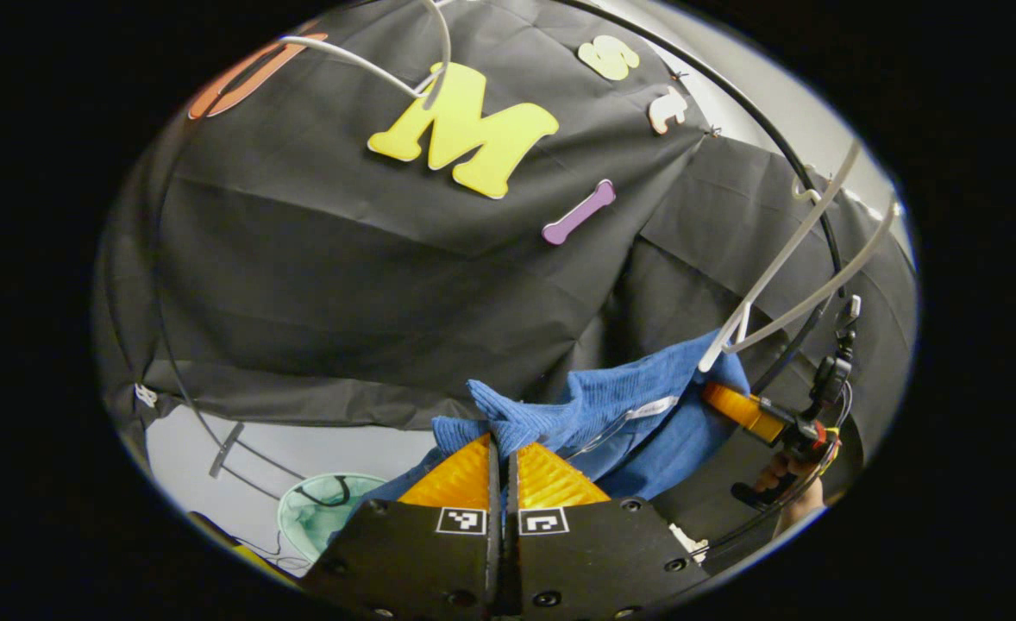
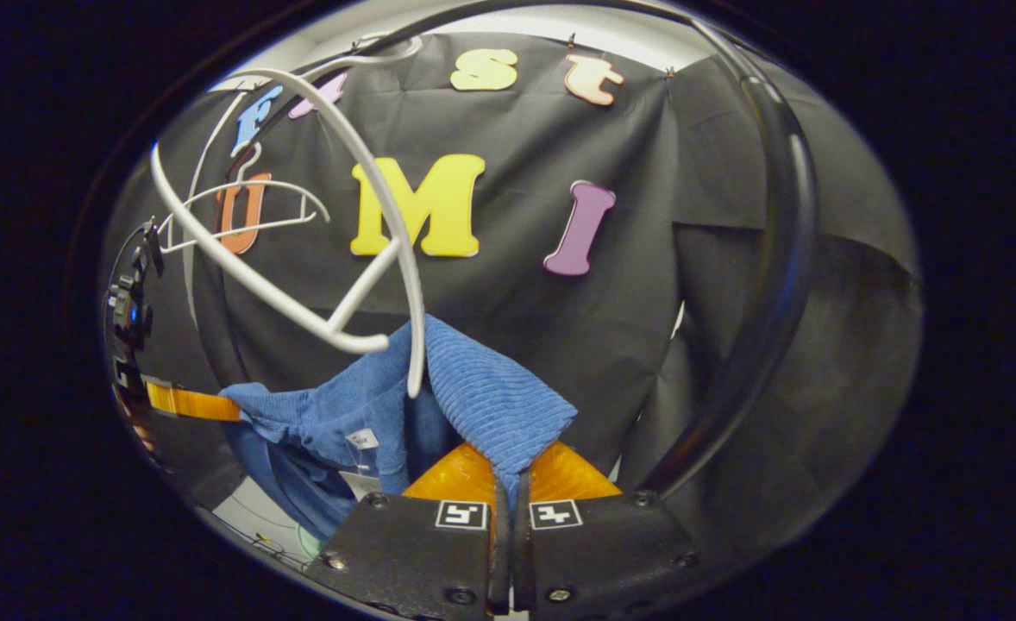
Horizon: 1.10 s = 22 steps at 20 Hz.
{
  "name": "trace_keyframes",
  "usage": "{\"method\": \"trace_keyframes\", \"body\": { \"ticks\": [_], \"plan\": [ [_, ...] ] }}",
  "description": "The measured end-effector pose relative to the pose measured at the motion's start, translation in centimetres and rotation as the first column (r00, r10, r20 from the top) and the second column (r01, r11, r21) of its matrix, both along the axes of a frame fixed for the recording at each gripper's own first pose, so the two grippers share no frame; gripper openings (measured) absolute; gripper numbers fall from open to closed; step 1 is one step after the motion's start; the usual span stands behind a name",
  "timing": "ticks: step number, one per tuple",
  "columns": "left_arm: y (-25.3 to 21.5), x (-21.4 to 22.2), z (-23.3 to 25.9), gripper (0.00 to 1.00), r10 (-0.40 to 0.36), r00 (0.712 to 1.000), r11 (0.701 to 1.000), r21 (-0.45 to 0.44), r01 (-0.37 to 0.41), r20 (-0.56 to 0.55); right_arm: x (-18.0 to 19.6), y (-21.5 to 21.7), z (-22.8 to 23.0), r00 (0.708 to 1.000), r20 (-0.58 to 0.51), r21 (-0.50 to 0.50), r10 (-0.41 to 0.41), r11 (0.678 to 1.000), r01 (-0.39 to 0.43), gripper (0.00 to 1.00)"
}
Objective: Grasp the clothes on the hanger with both hands and then place them into the laundry hamper below.
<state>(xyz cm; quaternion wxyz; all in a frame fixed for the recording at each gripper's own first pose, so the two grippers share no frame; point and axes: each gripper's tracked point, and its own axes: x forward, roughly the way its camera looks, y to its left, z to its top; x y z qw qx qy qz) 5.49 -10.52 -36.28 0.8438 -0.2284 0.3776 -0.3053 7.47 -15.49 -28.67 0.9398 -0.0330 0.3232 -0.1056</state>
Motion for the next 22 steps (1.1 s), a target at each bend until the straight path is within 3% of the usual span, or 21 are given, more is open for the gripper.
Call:
{"method": "trace_keyframes", "body": {
  "ticks": [2,3,4,7,8,12,15,17,19,20,22],
  "plan": [
    [0.5,-0.6,0.6,0.0,0.026,1.0,1.0,0.014,-0.026,0.011,-1.3,1.1,-1.1,1.0,-0.03,0.03,0.007,1.0,-0.006,0.05],
    [0.8,-0.9,1.0,0.05,0.043,0.999,0.999,0.023,-0.044,0.018,-1.8,2.0,-1.6,0.999,-0.044,0.052,0.018,0.999,-0.016,0.05],
    [1.2,-1.2,1.5,0.0,0.056,0.998,0.998,0.029,-0.057,0.028,-2.2,3.1,-2.1,0.998,-0.049,0.085,0.035,0.996,-0.03,0.05],
    [2.0,-2.0,3.7,0.0,0.092,0.993,0.995,0.041,-0.095,0.067,-3.1,7.1,-2.9,0.995,-0.049,0.192,0.087,0.979,-0.076,0.05],
    [2.3,-2.4,4.4,0.05,0.1,0.992,0.994,0.041,-0.103,0.08,-3.3,8.6,-3.0,0.994,-0.046,0.235,0.099,0.968,-0.085,0.05],
    [4.0,-4.4,6.2,0.05,0.151,0.981,0.988,0.008,-0.153,0.124,-3.3,14.8,-2.8,0.99,-0.009,0.424,0.144,0.897,-0.127,0.05],
    [7.2,-5.2,5.6,0.0,0.181,0.976,0.983,0.002,-0.182,0.125,-3.6,18.8,-2.9,0.989,0.017,0.562,0.149,0.816,-0.133,0.05],
    [6.7,-5.6,5.1,0.05,0.2,0.973,0.979,0.005,-0.201,0.112,-3.7,20.3,-3.4,0.991,0.024,0.63,0.132,0.768,-0.118,0.05],
    [5.8,-5.6,4.3,0.0,0.206,0.974,0.978,0.017,-0.209,0.096,-3.7,21.5,-4.3,0.991,0.024,0.656,0.128,0.746,-0.112,0.05],
    [5.4,-5.8,3.9,0.05,0.201,0.975,0.979,0.021,-0.203,0.09,-3.7,21.8,-4.4,0.99,0.023,0.665,0.139,0.738,-0.119,0.05],
    [4.4,-5.7,2.6,0.05,0.189,0.979,0.981,0.033,-0.192,0.07,-3.9,22.2,-4.9,0.988,0.028,0.678,0.155,0.723,-0.132,0.05]
  ]
}}
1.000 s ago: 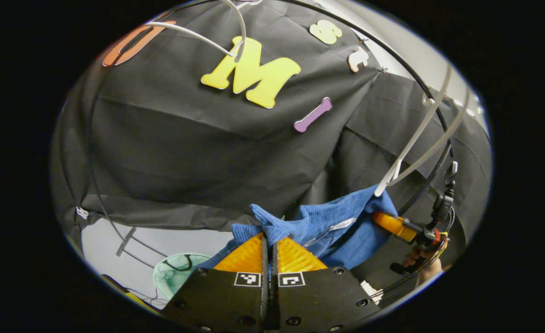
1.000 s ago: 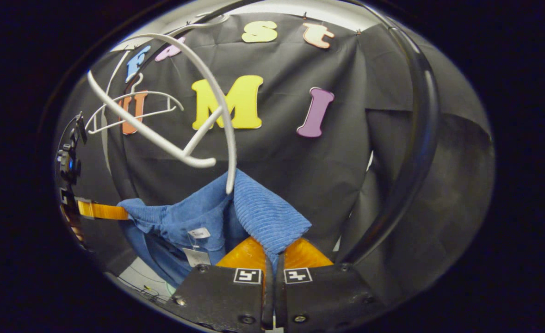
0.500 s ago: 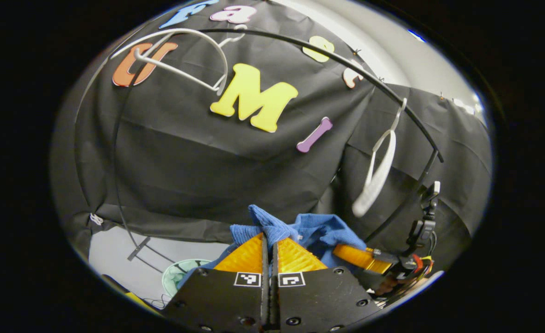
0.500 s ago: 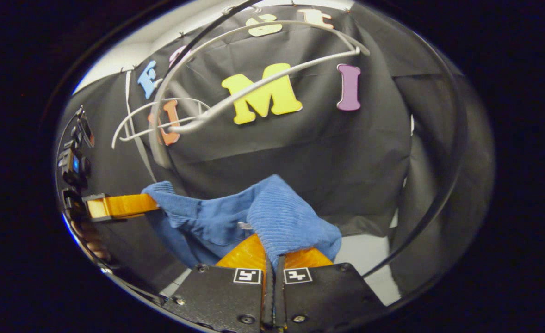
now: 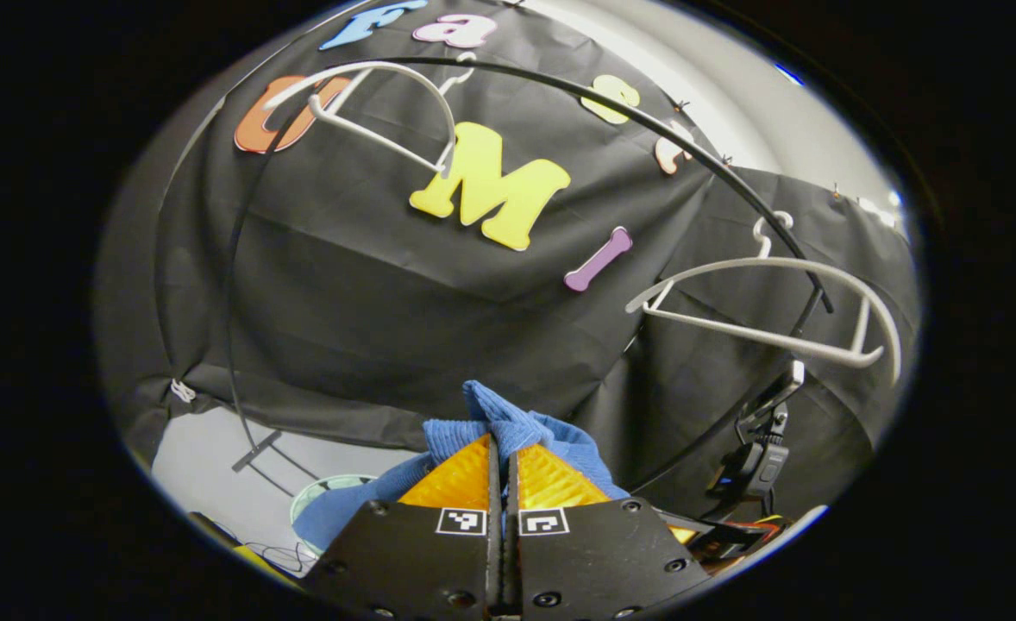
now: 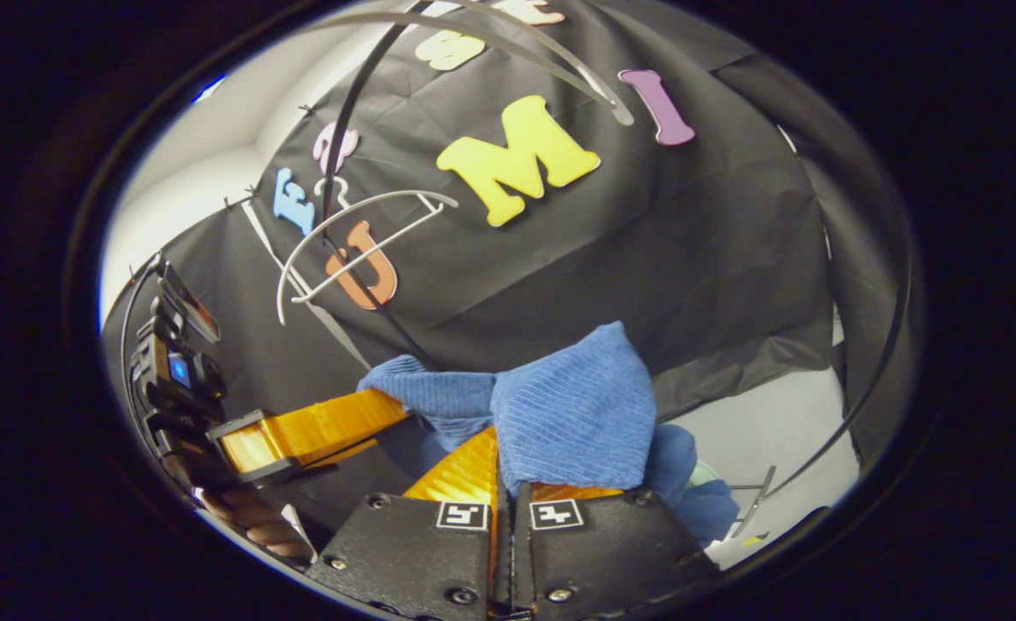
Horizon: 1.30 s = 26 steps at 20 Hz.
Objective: Grasp the clothes on the hanger with both hands and then place them into the laundry hamper below.
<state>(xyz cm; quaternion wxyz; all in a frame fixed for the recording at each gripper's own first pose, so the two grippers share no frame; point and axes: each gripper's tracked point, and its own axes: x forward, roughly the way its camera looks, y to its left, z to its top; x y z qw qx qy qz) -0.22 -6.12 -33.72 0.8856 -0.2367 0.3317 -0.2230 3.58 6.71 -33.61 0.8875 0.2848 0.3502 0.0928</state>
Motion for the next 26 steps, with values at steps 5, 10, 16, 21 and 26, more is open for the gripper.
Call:
{"method": "trace_keyframes", "body": {
  "ticks": [5,10,16,21,26],
  "plan": [
    [0.4,1.0,-2.4,0.0,0.035,0.999,0.999,0.015,-0.034,-0.042,-0.5,1.3,-1.3,1.0,-0.022,0.075,-0.011,0.997,0.012,0.05],
    [2.0,0.5,-6.9,0.06,0.028,0.989,0.996,0.093,-0.015,-0.142,0.1,2.6,-6.8,0.991,-0.132,0.025,0.027,0.999,-0.024,0.05],
    [3.8,-2.7,-15.7,0.02,-0.003,0.929,0.966,0.238,0.098,-0.371,-3.6,-0.7,-14.3,0.92,-0.368,-0.283,0.135,0.926,-0.249,0.48],
    [5.7,-4.4,-16.9,0.44,0.006,0.893,0.937,0.315,0.152,-0.449,-6.3,-4.8,-16.5,0.866,-0.466,-0.451,0.183,0.793,-0.41,0.81],
    [6.8,-4.7,-16.5,0.8,0.02,0.903,0.916,0.371,0.155,-0.428,-7.7,-5.9,-13.9,0.882,-0.407,-0.458,0.237,0.783,-0.421,0.81]
  ]
}}
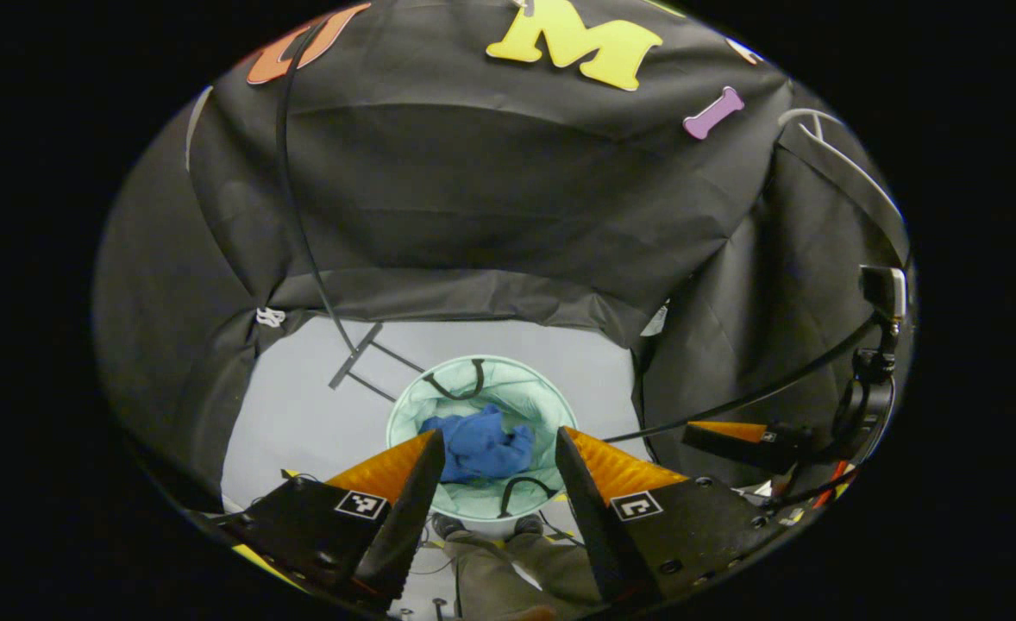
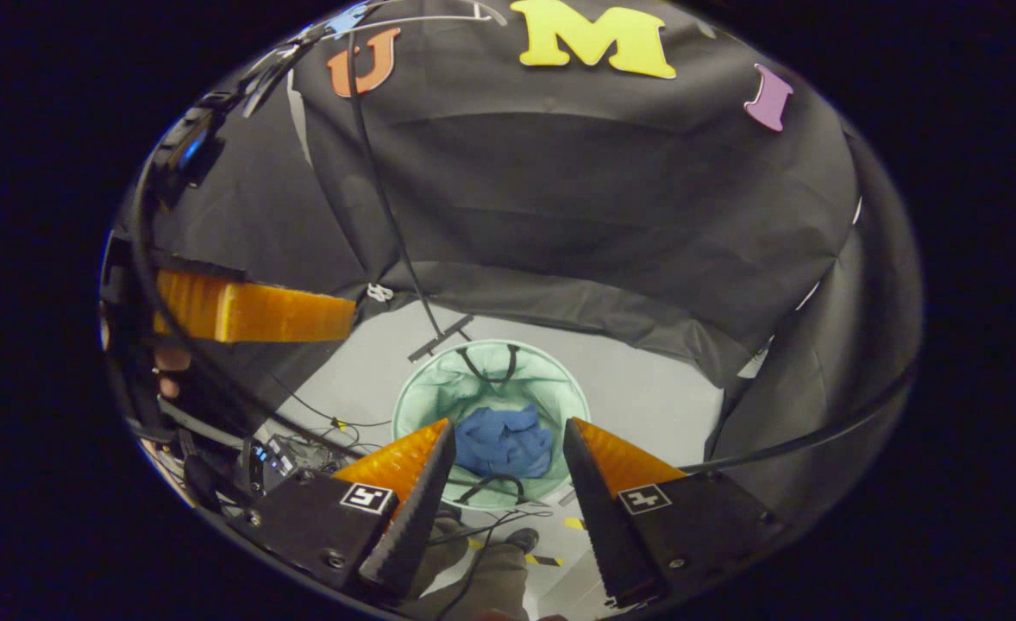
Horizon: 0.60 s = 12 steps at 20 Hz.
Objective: Grasp the clothes on the hanger with both hands and then place them into the laundry hamper below.
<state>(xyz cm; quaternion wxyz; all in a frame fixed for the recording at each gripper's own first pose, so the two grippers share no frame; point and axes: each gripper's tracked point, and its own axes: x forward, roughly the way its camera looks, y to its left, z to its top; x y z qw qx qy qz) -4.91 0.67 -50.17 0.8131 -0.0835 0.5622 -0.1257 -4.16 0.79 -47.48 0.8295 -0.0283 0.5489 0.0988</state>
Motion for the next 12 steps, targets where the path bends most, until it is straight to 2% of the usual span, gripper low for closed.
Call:
{"method": "trace_keyframes", "body": {
  "ticks": [1,2,3,5,6,7,9,10,12],
  "plan": [
    [0.1,0.1,0.5,0.89,-0.005,1.0,1.0,0.006,0.005,0.014,-0.1,-0.4,0.9,0.999,0.031,0.011,0.006,1.0,-0.007,0.81],
    [-0.1,0.3,1.2,0.75,-0.007,0.999,1.0,0.011,0.007,0.035,-0.2,-0.5,2.1,0.997,0.068,0.021,0.021,1.0,-0.022,0.81],
    [-0.1,0.5,2.2,0.87,-0.01,0.998,1.0,0.014,0.009,0.061,-0.5,-0.7,3.5,0.993,0.11,0.024,0.032,0.999,-0.035,0.81],
    [0.3,0.7,4.3,0.93,-0.009,0.992,1.0,0.026,0.005,0.125,-0.9,-0.7,6.0,0.979,0.2,0.032,0.043,0.998,-0.051,0.81],
    [0.2,1.0,5.7,1.0,-0.005,0.987,1.0,0.029,0.001,0.159,-0.8,-1.2,7.2,0.969,0.243,0.031,0.047,0.998,-0.056,0.81],
    [0.4,1.2,6.8,0.93,0.001,0.981,1.0,0.028,-0.006,0.193,-0.4,-1.9,8.2,0.956,0.291,0.02,0.04,0.999,-0.048,0.81],
    [0.5,2.1,10.1,0.93,0.018,0.966,0.999,0.035,-0.028,0.256,-0.1,-3.2,10.4,0.928,0.372,0.018,0.019,0.999,-0.028,0.81],
    [0.4,2.5,11.6,1.0,0.023,0.957,0.999,0.034,-0.034,0.288,-0.3,-3.9,11.8,0.915,0.404,0.027,0.0,1.0,-0.012,0.81],
    [0.5,3.5,14.3,0.97,0.025,0.933,0.998,0.043,-0.044,0.358,-0.3,-5.4,14.8,0.88,0.473,0.036,-0.034,0.999,0.019,0.81]
  ]
}}
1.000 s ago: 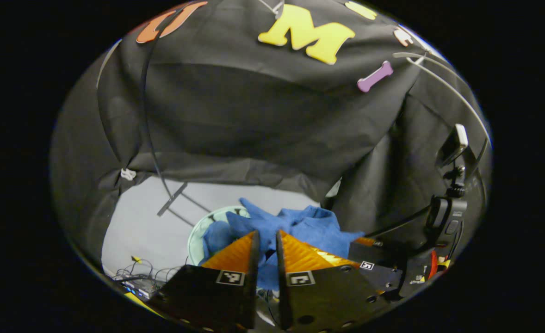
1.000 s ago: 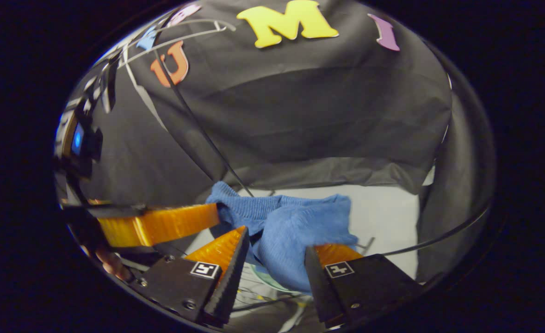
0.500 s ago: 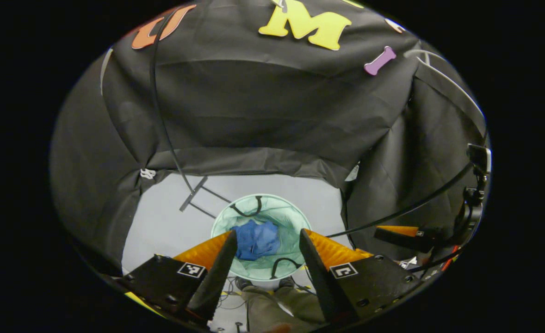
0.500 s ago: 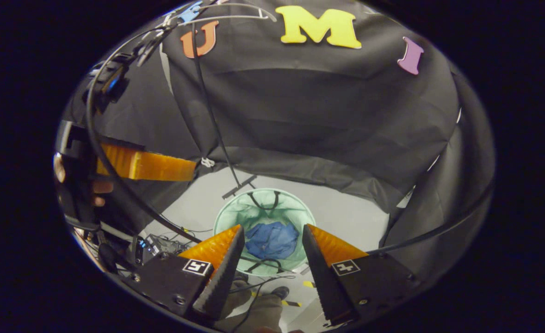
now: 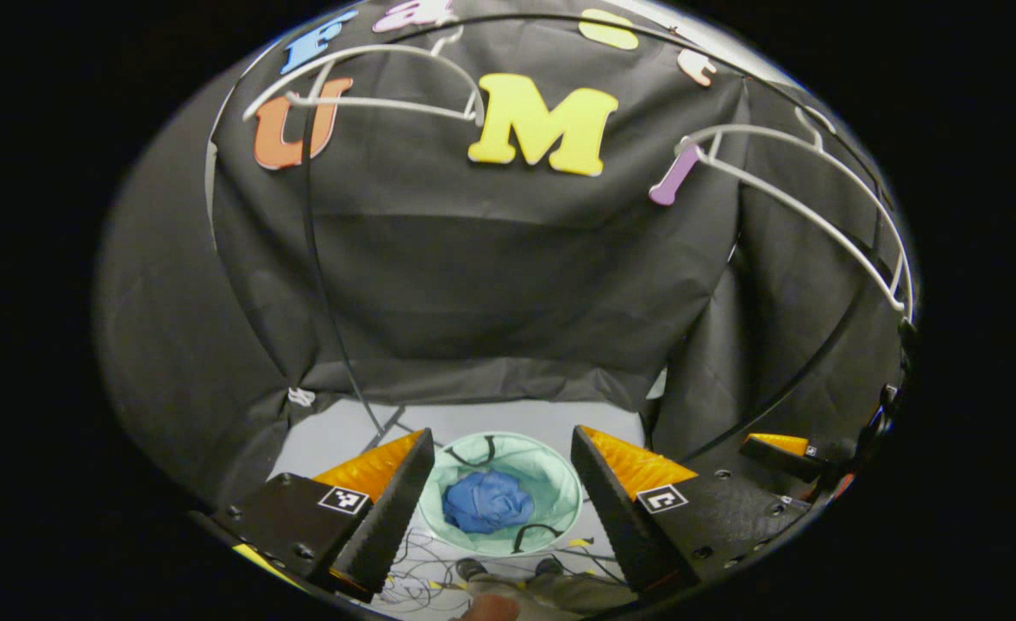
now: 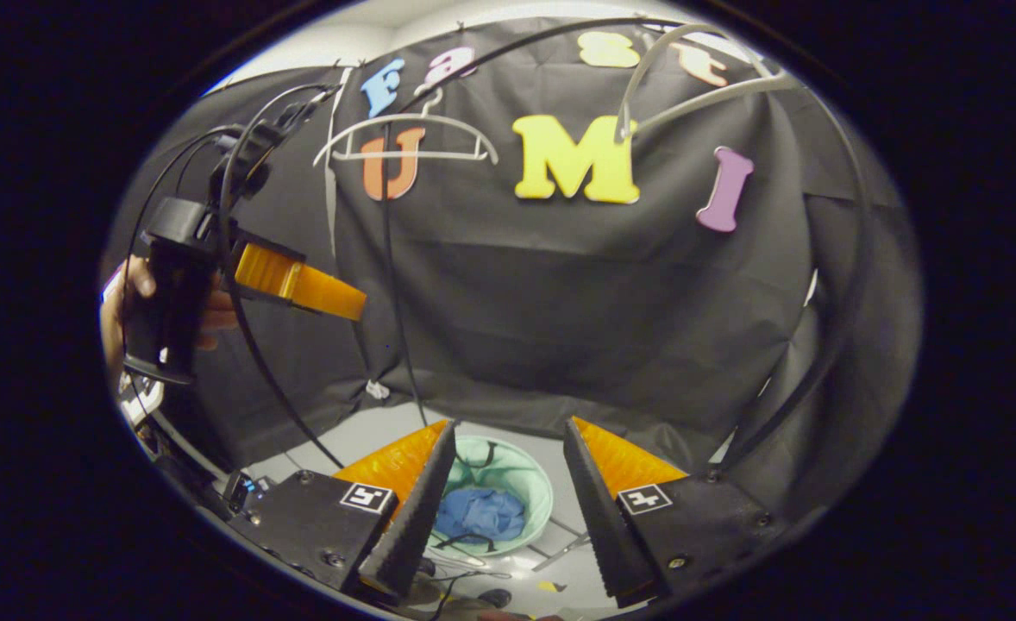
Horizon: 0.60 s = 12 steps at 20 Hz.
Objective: Grasp the clothes on the hanger with both hands and then place them into the laundry hamper below.
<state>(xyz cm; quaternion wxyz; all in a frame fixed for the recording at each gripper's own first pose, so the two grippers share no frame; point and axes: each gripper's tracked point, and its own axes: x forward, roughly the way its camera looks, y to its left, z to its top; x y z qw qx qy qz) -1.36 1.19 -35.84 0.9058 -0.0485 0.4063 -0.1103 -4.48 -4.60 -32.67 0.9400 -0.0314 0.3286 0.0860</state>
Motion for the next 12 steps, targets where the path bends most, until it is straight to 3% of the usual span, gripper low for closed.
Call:
{"method": "trace_keyframes", "body": {
  "ticks": [6,7,8,12],
  "plan": [
    [0.0,1.5,8.0,0.96,0.005,0.978,1.0,0.02,-0.009,0.21,0.2,-4.3,8.8,0.979,0.197,-0.013,-0.055,0.998,0.058,0.84],
    [0.1,1.8,9.3,1.0,0.01,0.97,1.0,0.021,-0.015,0.242,0.6,-3.9,9.8,0.975,0.216,-0.015,-0.058,0.998,0.063,0.88],
    [0.1,2.3,10.5,0.97,0.014,0.962,1.0,0.018,-0.02,0.274,0.9,-4.3,10.8,0.969,0.239,-0.018,-0.06,0.998,0.067,0.92],
    [-0.6,2.9,13.6,0.92,0.021,0.929,1.0,-0.016,-0.016,0.37,0.1,-5.7,11.4,0.958,0.275,-0.055,-0.075,0.994,0.094,1.0]
  ]
}}
